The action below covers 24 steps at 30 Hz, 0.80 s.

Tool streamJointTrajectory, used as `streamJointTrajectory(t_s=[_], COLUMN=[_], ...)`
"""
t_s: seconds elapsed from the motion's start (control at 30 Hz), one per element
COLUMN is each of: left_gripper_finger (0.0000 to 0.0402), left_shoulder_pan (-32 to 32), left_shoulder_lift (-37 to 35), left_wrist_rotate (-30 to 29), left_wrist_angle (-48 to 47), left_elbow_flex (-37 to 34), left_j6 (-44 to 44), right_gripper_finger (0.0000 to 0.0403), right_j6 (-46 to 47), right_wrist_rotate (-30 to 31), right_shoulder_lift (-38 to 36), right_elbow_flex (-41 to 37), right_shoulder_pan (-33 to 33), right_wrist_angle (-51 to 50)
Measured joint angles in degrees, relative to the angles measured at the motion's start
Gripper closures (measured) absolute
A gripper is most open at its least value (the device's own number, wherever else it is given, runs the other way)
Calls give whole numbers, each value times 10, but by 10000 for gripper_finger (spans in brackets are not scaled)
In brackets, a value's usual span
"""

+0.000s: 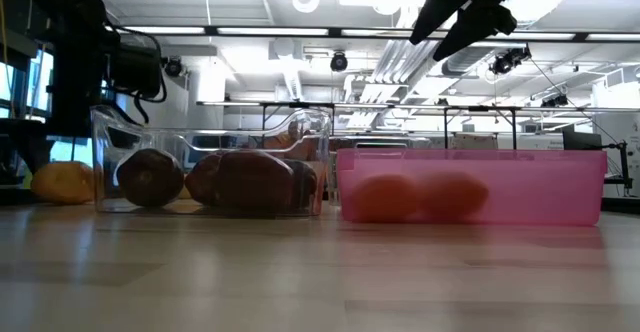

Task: Sort produce into baskets
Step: Put the potato into the top transparent bin

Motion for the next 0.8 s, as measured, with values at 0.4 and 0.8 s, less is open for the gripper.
streamJointTrajectory(t_s=[0.4, 0.8], left_gripper_finger=[72, 179], left_shoulder_pan=[2, 33], left_shoulder_lift=[19, -92], left_wrist_rotate=[7, -7], left_wrist_angle=[60, 82], left_elbow_flex=[0, 93], left_j6=[19, 142], right_gripper_finger=[132, 132], right_j6=[-9, 7], right_wrist_rotate=[1, 1], right_shoulder_lift=[0, 0], right_elbow_flex=[0, 0], right_shoulder_pan=[0, 1], right_wrist_angle=[-1, -32])
